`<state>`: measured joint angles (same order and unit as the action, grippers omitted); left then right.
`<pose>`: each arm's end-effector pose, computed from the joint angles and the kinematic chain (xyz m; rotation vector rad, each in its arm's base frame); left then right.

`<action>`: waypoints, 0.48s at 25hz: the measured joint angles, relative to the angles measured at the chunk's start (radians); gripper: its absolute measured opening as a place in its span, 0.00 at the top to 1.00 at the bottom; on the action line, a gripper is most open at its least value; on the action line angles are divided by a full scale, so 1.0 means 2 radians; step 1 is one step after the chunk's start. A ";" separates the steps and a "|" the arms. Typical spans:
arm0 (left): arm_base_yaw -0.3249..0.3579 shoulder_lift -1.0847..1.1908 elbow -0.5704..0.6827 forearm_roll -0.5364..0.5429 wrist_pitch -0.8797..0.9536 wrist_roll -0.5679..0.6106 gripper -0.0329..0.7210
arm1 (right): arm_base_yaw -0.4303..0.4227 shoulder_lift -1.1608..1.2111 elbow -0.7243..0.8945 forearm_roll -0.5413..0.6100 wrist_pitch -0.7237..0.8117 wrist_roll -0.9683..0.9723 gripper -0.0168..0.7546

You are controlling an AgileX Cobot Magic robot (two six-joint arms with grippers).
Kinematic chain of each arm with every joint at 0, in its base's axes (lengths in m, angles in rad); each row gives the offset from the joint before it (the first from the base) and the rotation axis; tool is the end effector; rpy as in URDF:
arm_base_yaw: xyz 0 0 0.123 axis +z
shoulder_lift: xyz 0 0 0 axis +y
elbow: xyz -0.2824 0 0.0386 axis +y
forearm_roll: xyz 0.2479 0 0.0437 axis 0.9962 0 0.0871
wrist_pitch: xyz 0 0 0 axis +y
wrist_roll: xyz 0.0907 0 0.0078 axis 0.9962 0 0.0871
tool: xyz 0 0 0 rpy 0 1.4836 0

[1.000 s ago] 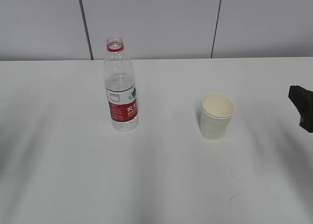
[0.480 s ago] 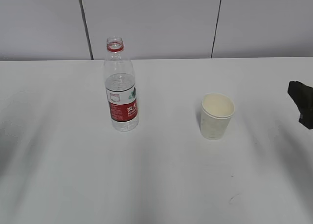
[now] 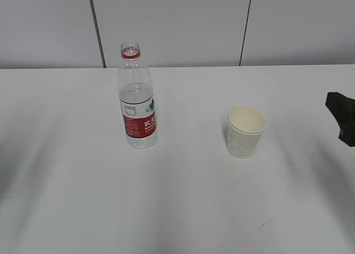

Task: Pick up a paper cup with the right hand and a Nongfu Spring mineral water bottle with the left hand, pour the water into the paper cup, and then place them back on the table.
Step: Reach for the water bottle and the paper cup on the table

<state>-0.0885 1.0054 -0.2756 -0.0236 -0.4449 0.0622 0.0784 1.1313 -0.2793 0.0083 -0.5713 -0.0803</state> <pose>0.1838 -0.0154 0.2314 0.1070 1.7654 -0.0255 0.1996 0.0153 0.2196 -0.1305 1.7595 -0.0003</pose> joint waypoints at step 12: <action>0.000 0.032 0.000 0.025 -0.016 -0.025 0.30 | 0.000 0.000 0.000 -0.103 -0.004 0.067 0.22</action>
<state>-0.0885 1.0688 -0.2756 0.0271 -0.4778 0.0121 0.0784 1.1313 -0.2793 -0.1987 -0.5784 0.0546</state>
